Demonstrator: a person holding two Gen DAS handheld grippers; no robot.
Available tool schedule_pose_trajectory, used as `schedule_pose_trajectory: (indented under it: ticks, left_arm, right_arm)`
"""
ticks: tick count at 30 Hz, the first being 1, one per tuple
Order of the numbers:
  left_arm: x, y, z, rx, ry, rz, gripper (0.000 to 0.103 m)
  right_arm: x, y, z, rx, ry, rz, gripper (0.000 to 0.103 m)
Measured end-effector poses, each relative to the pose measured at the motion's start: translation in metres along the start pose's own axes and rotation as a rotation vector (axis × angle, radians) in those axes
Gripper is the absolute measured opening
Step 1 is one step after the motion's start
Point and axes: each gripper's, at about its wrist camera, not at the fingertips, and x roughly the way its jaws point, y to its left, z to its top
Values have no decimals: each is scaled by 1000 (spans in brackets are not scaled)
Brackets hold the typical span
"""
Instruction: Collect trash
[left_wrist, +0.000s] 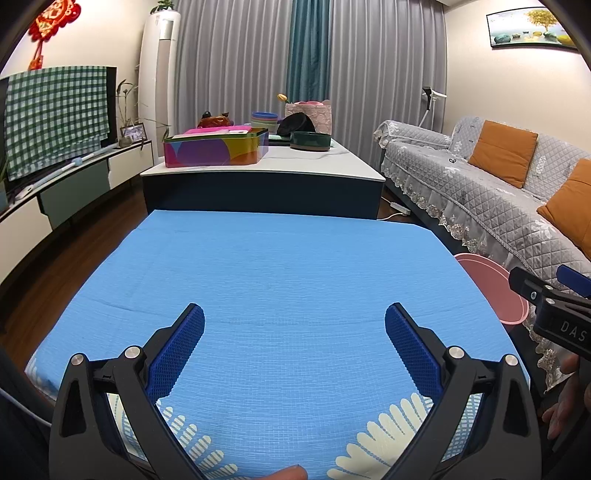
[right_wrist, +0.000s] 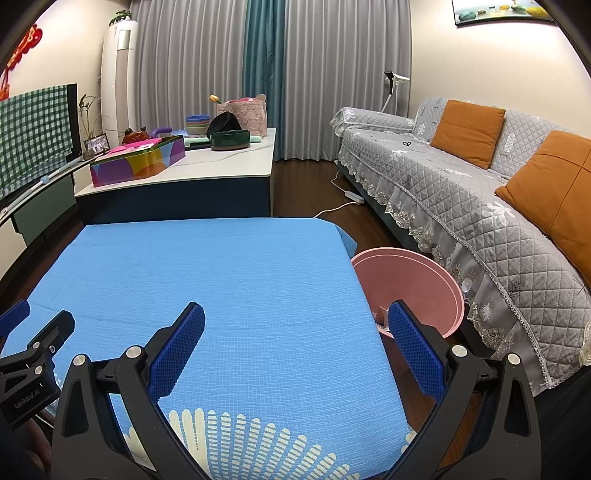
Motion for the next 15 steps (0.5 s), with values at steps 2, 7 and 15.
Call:
schedule_pose_trajectory:
  ticks: [2, 7, 15]
  left_arm:
    - [0, 0, 0, 1, 1, -1, 95]
    - [0, 0, 0, 3, 1, -6, 95]
    - [0, -2, 1, 9, 0, -1, 95]
  right_arm:
    - [0, 0, 0, 0, 0, 0, 98]
    - [0, 0, 0, 0, 0, 0, 98]
    - [0, 0, 0, 0, 0, 0, 98]
